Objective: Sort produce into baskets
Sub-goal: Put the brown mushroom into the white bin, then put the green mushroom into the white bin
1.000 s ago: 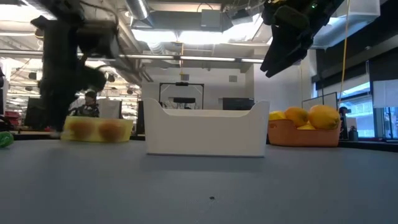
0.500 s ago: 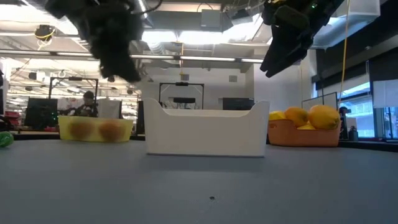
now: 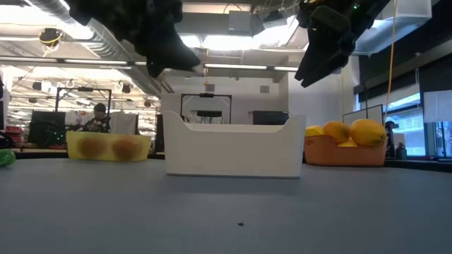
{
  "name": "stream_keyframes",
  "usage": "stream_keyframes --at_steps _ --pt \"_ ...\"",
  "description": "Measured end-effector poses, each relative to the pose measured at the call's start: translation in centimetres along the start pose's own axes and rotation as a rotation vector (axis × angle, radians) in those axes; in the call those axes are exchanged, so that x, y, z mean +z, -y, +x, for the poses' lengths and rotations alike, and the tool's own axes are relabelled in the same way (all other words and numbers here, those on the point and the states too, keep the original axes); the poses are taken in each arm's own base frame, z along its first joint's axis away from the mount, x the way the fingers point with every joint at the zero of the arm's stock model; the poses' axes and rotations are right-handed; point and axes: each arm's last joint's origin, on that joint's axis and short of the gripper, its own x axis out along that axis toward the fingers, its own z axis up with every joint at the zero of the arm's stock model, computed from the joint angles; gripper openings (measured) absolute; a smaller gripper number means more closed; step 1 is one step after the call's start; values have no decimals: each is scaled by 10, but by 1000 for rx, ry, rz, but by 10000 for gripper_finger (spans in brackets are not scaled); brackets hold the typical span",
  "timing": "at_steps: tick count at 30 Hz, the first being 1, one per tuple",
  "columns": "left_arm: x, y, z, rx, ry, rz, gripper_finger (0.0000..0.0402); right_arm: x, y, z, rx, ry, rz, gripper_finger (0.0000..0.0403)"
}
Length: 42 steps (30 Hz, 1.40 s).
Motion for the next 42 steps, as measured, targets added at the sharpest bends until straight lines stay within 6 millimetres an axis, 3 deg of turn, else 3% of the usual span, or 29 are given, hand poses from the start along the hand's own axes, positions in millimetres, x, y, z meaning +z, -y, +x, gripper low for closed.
stream_keyframes --at_steps 7,13,18,28,34,42 --pt "-3 1 8 1 -14 10 169 0 0 0 0 0 0 319" --pt "1 4 -8 -18 5 -39 232 0 0 0 2 2 2 319" --pt "0 1 -31 -9 -47 -91 237 0 -1 0 23 -9 2 319" --pt "-22 -10 -71 101 -275 -260 231 0 -1 0 24 -10 1 319" --pt "-37 -15 -79 201 -432 -337 227 0 -1 0 24 -10 1 319" --pt "-60 -20 -76 327 -561 -458 226 0 -1 0 24 -10 1 319"
